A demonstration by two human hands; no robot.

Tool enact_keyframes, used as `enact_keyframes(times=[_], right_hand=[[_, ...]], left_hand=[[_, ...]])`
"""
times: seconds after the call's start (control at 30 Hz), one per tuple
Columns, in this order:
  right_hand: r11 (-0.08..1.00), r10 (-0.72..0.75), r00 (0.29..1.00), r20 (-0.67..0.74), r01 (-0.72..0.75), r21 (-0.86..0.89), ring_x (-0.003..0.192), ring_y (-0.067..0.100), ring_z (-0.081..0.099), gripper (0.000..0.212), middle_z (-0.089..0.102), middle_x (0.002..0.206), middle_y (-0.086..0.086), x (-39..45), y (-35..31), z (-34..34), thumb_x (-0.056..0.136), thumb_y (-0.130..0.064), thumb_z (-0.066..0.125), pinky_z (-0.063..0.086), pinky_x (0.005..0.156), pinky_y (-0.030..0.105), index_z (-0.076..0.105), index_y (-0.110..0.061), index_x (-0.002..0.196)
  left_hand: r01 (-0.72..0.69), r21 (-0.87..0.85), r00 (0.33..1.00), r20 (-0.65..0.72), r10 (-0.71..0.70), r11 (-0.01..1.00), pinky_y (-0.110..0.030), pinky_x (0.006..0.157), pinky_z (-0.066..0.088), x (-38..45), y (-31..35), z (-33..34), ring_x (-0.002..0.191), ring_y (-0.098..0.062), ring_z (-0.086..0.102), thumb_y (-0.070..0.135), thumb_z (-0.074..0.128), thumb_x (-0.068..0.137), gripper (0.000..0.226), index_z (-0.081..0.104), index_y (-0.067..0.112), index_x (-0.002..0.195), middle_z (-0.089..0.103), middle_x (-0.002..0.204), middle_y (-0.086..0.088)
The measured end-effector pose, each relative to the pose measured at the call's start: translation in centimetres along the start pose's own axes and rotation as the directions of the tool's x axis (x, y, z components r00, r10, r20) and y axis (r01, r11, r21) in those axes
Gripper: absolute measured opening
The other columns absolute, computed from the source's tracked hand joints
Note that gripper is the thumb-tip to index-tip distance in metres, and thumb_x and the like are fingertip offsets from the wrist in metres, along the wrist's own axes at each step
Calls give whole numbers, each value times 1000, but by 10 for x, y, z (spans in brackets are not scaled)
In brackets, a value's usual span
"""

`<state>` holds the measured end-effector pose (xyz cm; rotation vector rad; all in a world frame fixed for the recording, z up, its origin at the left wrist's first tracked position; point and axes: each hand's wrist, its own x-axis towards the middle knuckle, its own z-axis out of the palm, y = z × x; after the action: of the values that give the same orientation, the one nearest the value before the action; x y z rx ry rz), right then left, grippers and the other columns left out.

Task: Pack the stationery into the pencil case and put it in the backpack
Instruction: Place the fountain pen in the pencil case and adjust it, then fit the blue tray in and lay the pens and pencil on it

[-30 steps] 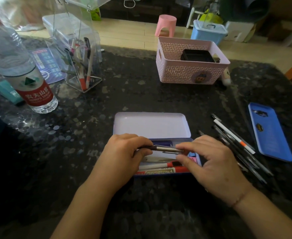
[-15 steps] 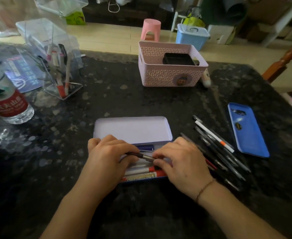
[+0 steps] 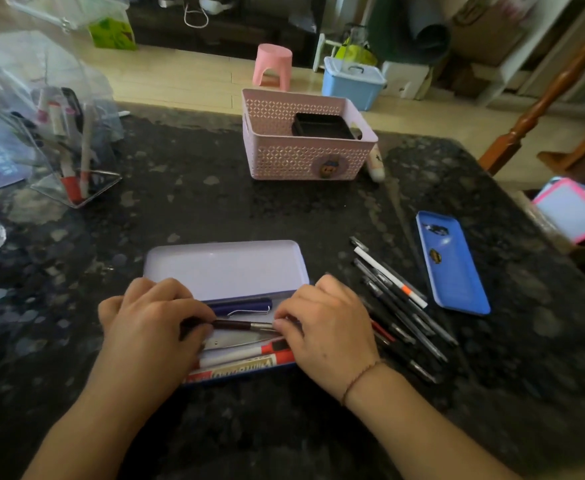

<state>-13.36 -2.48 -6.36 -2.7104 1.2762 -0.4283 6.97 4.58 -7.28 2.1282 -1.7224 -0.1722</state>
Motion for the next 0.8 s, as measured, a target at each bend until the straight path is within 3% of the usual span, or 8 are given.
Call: enact_keyframes(times=[0.2, 0.27, 0.33, 0.43, 0.5, 0.57, 0.67, 0.8], right_hand=[[994, 4, 999, 33, -7, 107, 78, 12, 45, 10, 66, 79, -13, 1, 6, 1, 80, -37, 62, 42, 68, 31, 69, -30, 81], [985, 11, 1000, -3, -10, 173, 77, 11, 48, 9, 64, 77, -16, 3, 11, -3, 78, -37, 65, 44, 68, 29, 69, -30, 82], [967, 125, 980, -153, -86, 241, 81, 6, 51, 12, 59, 80, -20, 6, 30, -12, 78, -36, 66, 45, 72, 23, 67, -31, 88], [855, 511, 797, -321, -435, 281, 96, 15, 58, 38, 64, 97, -10, 8, 100, -35, 74, -50, 61, 50, 83, 38, 60, -33, 108], [667, 741, 635, -219, -732, 139, 112, 36, 51, 71, 60, 119, 10, 4, 152, -48, 66, -65, 60, 44, 93, 48, 50, -25, 124], [529, 847, 528, -51, -849, -5, 122, 44, 41, 96, 47, 135, 19, -3, 184, -48, 59, -74, 62, 37, 100, 53, 37, -21, 136], [475, 880, 473, 45, -873, -110, 127, 45, 33, 112, 35, 142, 21, -9, 200, -38, 56, -78, 64, 33, 102, 54, 22, -22, 143], [450, 883, 464, -65, -878, -163, 123, 45, 33, 104, 37, 138, 22, -11, 207, -29, 57, -78, 62, 34, 99, 55, 26, -24, 139]], left_hand=[[-65, -91, 996, 58, 71, 994, -40, 78, 35, 2, -7, -10, 87, -9, 41, 30, 83, 67, 32, 62, 51, 79, 51, 87, 26], [-113, -147, 987, 101, 129, 983, -44, 87, 41, -1, -14, -18, 98, -8, 43, 52, 75, 68, 30, 58, 56, 91, 51, 101, 29], [-89, -142, 973, 199, 117, 986, -44, 100, 34, -4, -24, -25, 117, -6, 32, 81, 60, 58, 60, 47, 62, 113, 39, 123, 34], [-58, -88, 938, 337, 84, 994, -44, 108, 22, -8, -34, -30, 129, -4, 13, 95, 54, 33, 107, 15, 70, 129, 15, 131, 38], [-87, -89, 921, 373, 114, 992, -43, 111, 25, -8, -34, -28, 132, -5, 12, 92, 57, 31, 111, 7, 70, 129, 16, 129, 39], [-111, -169, 922, 351, 165, 979, -38, 109, 33, -7, -34, -27, 127, 1, 19, 85, 62, 36, 110, 7, 70, 130, 21, 124, 48], [-125, -263, 930, 306, 205, 957, -22, 101, 38, -6, -35, -24, 123, 13, 22, 75, 70, 40, 112, 11, 66, 134, 23, 122, 51], [-115, -340, 940, 266, 212, 933, -22, 99, 43, -7, -31, -17, 124, 12, 26, 67, 77, 43, 117, 13, 59, 140, 25, 121, 51]])
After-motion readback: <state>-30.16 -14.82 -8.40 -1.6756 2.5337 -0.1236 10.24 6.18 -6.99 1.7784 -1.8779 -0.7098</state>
